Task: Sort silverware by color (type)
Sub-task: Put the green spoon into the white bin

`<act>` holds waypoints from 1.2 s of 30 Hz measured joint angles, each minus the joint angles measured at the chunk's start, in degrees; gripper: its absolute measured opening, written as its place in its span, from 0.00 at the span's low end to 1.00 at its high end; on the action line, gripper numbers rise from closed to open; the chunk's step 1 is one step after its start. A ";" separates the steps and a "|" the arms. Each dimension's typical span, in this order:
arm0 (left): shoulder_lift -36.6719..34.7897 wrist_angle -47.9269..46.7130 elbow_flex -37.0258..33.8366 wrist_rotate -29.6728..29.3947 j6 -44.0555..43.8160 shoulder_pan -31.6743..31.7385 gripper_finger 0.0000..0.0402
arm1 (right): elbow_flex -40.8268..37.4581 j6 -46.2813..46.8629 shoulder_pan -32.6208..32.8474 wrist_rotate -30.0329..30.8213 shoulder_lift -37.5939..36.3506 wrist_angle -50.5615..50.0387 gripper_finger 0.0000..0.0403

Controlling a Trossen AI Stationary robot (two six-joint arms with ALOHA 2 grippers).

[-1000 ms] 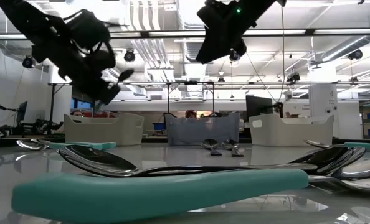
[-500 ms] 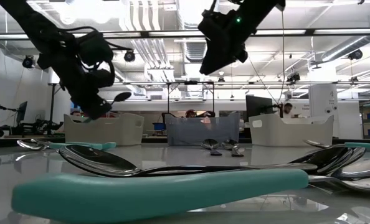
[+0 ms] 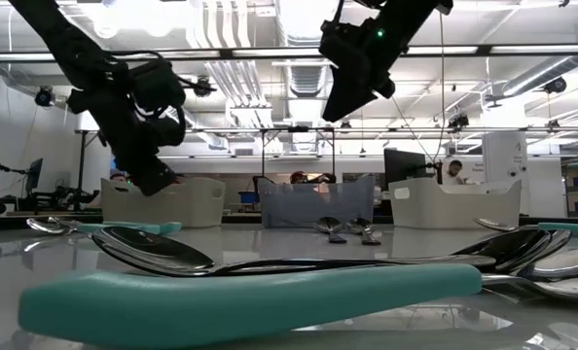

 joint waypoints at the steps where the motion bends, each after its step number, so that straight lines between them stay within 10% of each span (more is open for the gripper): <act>1: -0.11 -0.48 0.35 0.31 -0.01 -0.08 0.20 | 0.06 0.00 -0.02 0.00 -0.27 -0.62 0.23; 19: -2.41 -17.43 20.28 27.47 3.15 -20.39 0.20 | -1.39 8.59 0.89 0.00 -13.35 -20.14 0.23; 27: -2.36 -22.08 16.17 28.13 0.16 -34.21 0.20 | -6.16 8.63 4.17 -0.03 -14.08 -20.03 0.22; 36: -2.32 -20.63 10.16 22.92 -1.10 -35.62 0.20 | -9.63 10.53 5.53 0.00 -14.03 -19.33 0.25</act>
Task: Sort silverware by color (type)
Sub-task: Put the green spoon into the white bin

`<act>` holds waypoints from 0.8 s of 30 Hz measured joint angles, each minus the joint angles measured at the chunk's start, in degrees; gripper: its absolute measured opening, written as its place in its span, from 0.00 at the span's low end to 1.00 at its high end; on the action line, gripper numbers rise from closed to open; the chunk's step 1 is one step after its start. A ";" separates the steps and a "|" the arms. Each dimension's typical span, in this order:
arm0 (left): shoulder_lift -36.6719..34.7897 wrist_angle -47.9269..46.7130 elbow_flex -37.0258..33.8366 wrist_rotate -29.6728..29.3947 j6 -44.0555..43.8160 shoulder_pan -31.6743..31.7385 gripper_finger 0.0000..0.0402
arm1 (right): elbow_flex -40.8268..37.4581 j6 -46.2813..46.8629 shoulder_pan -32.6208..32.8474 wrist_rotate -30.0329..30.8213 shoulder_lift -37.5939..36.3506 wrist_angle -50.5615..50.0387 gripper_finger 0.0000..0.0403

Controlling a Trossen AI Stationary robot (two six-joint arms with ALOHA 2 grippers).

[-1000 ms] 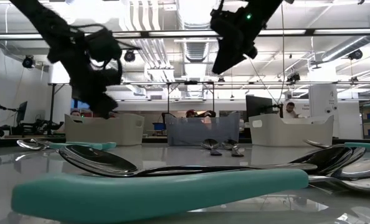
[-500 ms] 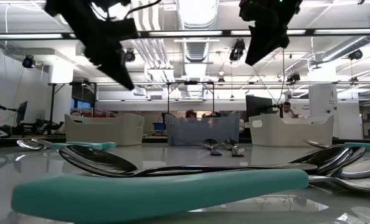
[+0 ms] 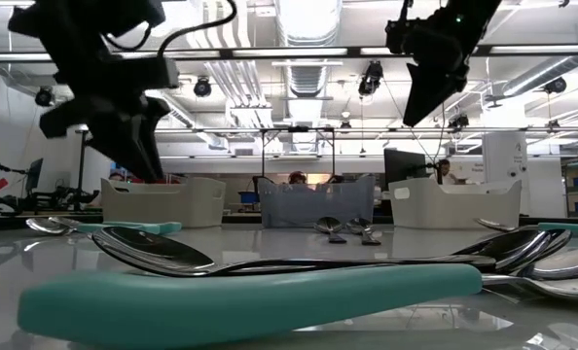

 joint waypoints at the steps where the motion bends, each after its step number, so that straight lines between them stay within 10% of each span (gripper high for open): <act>1: 0.00 0.19 -0.49 -0.83 0.00 0.08 0.20 | -0.08 0.09 0.00 0.00 0.00 0.07 0.25; 24: 0.97 17.19 -8.14 1.01 1.65 1.20 0.20 | -0.10 -0.41 0.00 0.42 0.00 3.04 0.25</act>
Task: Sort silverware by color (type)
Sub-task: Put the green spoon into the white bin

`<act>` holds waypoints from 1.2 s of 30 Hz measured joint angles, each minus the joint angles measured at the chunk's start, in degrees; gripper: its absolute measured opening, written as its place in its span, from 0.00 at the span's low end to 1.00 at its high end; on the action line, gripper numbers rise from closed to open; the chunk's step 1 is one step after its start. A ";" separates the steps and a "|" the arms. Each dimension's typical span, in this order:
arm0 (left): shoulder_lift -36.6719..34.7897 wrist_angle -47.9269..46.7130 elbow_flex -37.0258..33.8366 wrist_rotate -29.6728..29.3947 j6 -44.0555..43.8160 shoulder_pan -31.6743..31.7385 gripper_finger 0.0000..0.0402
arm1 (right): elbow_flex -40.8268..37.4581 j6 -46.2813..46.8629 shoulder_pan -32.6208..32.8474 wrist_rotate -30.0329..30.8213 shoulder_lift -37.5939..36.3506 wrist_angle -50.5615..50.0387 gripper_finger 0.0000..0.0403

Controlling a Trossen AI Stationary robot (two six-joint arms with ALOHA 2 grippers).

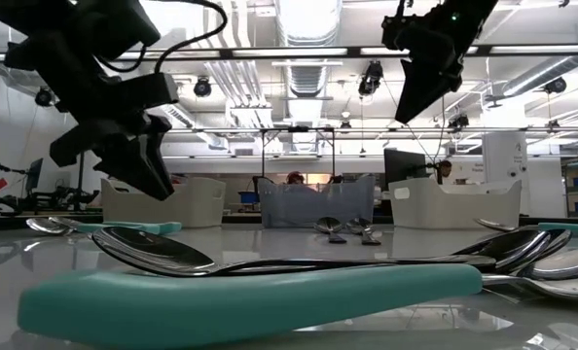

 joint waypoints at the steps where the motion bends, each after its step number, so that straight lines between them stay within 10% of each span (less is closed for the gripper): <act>1: 0.63 -0.05 0.01 0.00 -0.05 0.28 0.20 | 0.00 -0.01 0.00 -0.01 0.00 0.03 0.25; 22: 22.50 -8.46 12.94 -1.81 1.38 2.10 0.43 | 0.00 -0.07 -0.01 -0.07 0.02 0.22 0.26; 36: 22.81 -12.21 14.42 -0.54 -3.65 2.19 0.36 | 0.00 -0.07 0.00 -0.11 0.02 0.18 0.25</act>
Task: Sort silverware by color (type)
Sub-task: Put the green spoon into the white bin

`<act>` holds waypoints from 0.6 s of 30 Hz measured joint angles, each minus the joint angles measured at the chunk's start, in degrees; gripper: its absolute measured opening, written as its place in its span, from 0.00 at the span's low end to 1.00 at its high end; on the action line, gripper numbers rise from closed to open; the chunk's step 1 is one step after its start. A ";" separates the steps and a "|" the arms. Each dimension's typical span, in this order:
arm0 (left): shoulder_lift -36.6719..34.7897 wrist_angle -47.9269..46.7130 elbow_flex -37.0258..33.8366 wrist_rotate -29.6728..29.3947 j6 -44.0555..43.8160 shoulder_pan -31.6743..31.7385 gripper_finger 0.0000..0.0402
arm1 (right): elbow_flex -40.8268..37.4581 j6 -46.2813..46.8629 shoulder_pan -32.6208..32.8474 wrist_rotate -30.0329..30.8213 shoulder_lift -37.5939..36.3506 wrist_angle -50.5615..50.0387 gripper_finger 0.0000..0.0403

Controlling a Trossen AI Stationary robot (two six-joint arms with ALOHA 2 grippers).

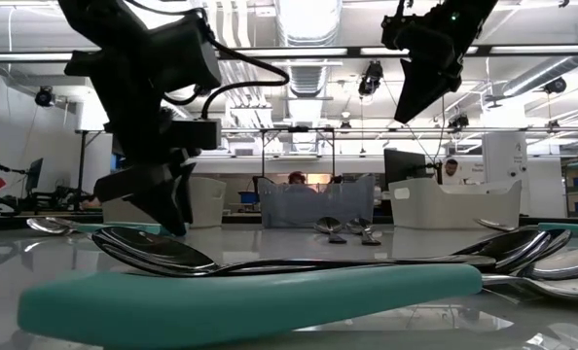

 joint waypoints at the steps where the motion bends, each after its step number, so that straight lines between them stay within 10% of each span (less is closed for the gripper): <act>1: -0.04 -0.01 -0.20 -0.05 -0.50 0.00 0.36 | 0.00 0.00 0.00 -0.02 0.00 0.00 0.25; 18: -0.04 0.91 -0.85 5.00 -10.71 2.30 0.26 | 0.00 0.00 0.13 -0.06 0.00 0.00 0.24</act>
